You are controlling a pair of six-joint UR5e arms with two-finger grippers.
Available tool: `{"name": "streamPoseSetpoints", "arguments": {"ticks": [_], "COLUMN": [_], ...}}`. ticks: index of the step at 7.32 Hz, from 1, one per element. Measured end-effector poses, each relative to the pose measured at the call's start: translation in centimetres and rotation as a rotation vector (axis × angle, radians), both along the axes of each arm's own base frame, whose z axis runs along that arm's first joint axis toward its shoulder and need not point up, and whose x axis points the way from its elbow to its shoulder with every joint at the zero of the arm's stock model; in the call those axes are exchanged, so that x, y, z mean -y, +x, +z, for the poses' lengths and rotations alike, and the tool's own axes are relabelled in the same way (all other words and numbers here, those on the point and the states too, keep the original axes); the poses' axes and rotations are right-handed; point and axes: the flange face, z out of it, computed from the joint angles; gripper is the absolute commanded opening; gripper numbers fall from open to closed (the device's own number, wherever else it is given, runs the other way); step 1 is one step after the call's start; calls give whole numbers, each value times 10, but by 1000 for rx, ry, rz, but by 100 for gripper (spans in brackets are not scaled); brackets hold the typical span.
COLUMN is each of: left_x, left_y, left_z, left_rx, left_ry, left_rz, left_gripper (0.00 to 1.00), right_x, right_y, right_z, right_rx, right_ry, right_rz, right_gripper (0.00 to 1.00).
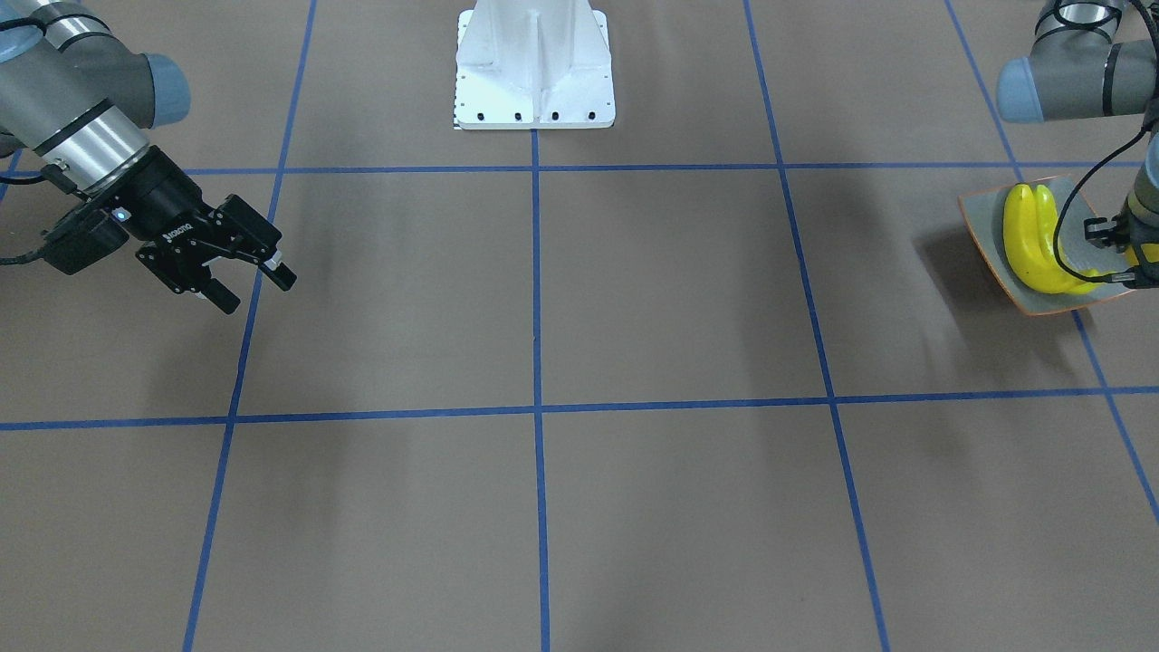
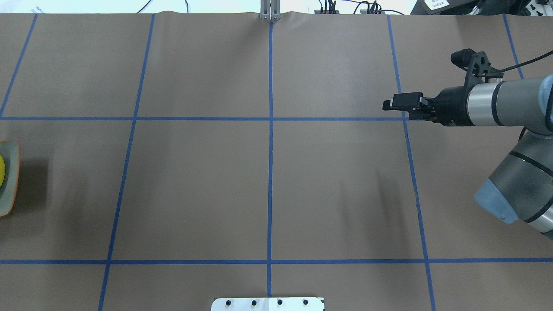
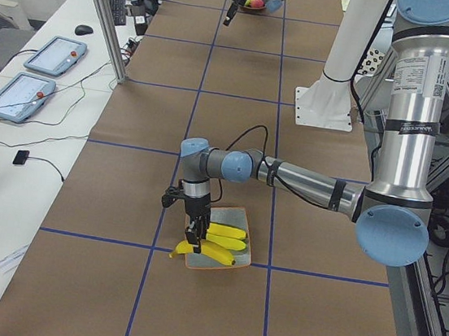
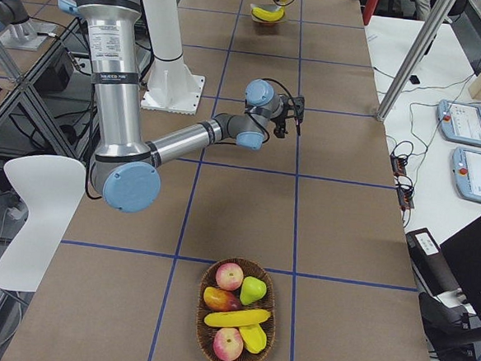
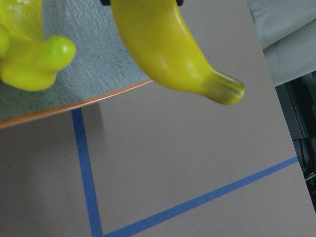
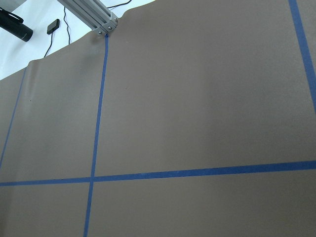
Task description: Transfer all bananas from basket to plate
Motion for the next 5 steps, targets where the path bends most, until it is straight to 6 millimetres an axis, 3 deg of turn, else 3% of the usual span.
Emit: {"name": "streamPoseSetpoints", "arguments": {"ticks": [5], "left_x": [-18], "left_y": [19], "left_z": [8], "left_rx": [-43], "left_ry": [-42], "left_rz": [-62], "left_gripper": [0], "right_x": [0], "right_y": [0], "right_z": [2], "right_rx": [-2], "right_ry": [-3], "right_rz": [0], "right_gripper": [100]}}
